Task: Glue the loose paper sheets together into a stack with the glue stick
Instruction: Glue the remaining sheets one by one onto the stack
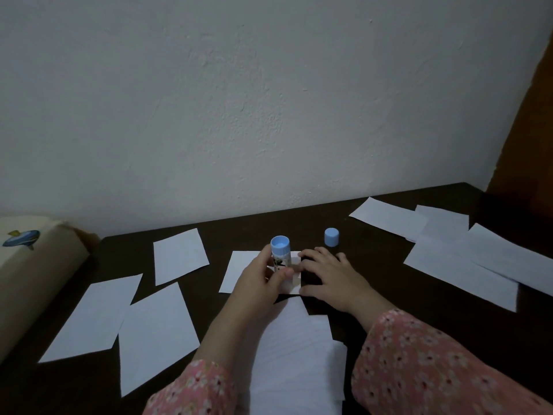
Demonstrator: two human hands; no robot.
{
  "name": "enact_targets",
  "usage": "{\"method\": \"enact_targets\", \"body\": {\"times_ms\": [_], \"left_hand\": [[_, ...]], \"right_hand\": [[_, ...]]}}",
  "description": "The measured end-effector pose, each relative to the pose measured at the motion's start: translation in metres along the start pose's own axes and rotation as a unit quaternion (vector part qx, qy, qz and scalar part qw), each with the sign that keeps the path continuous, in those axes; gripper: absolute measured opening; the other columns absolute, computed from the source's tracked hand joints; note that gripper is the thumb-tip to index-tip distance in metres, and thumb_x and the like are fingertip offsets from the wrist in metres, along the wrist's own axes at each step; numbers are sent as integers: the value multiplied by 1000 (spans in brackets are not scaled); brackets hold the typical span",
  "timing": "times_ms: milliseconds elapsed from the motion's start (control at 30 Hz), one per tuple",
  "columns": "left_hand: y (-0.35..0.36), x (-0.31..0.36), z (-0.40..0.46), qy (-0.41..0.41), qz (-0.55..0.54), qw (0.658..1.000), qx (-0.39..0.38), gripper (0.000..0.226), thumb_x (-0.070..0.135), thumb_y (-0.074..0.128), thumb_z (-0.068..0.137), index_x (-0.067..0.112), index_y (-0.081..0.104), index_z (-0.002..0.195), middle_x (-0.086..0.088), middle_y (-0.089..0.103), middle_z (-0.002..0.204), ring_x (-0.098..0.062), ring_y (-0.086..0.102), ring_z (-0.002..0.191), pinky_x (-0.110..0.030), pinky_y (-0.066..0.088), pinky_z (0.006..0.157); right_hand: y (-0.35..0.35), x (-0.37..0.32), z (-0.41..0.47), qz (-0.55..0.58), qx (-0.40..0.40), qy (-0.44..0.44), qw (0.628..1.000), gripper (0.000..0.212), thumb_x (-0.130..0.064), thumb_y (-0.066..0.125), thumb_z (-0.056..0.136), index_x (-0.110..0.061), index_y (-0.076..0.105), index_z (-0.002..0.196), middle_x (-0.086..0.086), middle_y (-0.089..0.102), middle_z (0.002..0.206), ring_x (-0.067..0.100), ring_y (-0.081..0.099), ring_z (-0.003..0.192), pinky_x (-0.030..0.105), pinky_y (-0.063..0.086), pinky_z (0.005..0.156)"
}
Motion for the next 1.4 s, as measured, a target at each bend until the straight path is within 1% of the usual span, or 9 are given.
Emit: {"method": "enact_targets", "body": {"times_ms": [200, 333, 500, 600, 700, 800, 933, 1067, 1400], "left_hand": [[-7, -7, -2, -12, -11, 1000, 10, 31, 29, 52, 96, 44, 37, 119, 26, 46, 94, 4, 49, 87, -12, 37, 63], [-15, -17, -1, -29, 2, 999, 22, 29, 31, 53, 96, 44, 35, 114, 27, 44, 93, 4, 48, 86, -12, 35, 64], [-22, -26, -2, -43, 10, 999, 27, 29, 32, 54, 95, 43, 37, 117, 20, 47, 99, 2, 48, 87, -13, 37, 67], [-30, -31, -3, -42, 21, 998, 35, 27, 32, 55, 95, 42, 39, 114, 16, 50, 106, -1, 49, 92, -18, 39, 73], [-38, -36, -5, -48, 28, 997, 44, 33, 32, 54, 95, 37, 42, 125, 14, 49, 109, -7, 49, 101, -24, 40, 82], [-45, -40, -7, -47, 29, 997, 56, 28, 31, 53, 96, 39, 41, 119, 17, 48, 103, -9, 50, 102, -22, 39, 77], [-52, -46, -8, -67, 20, 995, 68, 37, 31, 53, 96, 32, 42, 131, 12, 49, 111, -8, 49, 101, -24, 39, 79], [-55, -45, -9, -67, 16, 995, 73, 30, 31, 53, 96, 35, 42, 123, 15, 49, 106, -5, 49, 99, -17, 37, 69], [-67, -52, -13, -90, 3, 991, 101, 34, 28, 54, 96, 30, 43, 127, 13, 49, 112, -8, 47, 105, -25, 37, 82]], "right_hand": [[0, 0, 0, 1, 3, -3, 1000, 47, -42, 55, 92, -40, 43, 136, -15, 19, 155, 11, 4, 146, 51, 2, 118], [1, 1, 1, -6, 3, 0, 1000, 49, -43, 56, 91, -40, 41, 138, -16, 18, 156, 11, 3, 146, 51, 2, 119], [2, 2, 2, -9, -1, 4, 1000, 51, -43, 56, 91, -42, 40, 139, -17, 17, 156, 10, 3, 146, 51, 3, 119], [1, 2, 2, -10, -3, 4, 1000, 51, -43, 56, 91, -42, 39, 140, -17, 18, 156, 10, 3, 146, 51, 3, 119], [1, 2, 2, -12, -2, 5, 1000, 51, -43, 56, 92, -43, 39, 140, -17, 18, 156, 11, 3, 146, 52, 4, 119], [1, 1, 1, -10, 2, 4, 1000, 51, -43, 55, 92, -43, 39, 140, -17, 18, 155, 11, 2, 147, 52, 3, 119], [1, 1, 1, -4, 8, 0, 1000, 50, -42, 56, 92, -43, 39, 140, -18, 19, 155, 11, 2, 147, 50, 1, 119], [1, 2, 0, -3, 9, 0, 1000, 50, -42, 56, 92, -43, 39, 140, -18, 19, 155, 11, 2, 147, 51, 1, 119], [1, 3, 1, -3, 11, -3, 1000, 51, -44, 55, 92, -43, 39, 140, -18, 18, 155, 9, 3, 146, 50, 2, 119]]}}
Point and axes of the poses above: each hand's wrist, its own z-axis towards the middle knuckle, its own y-axis out of the palm, x = y × z, the point moved 5 cm from there along z, towards the middle knuckle
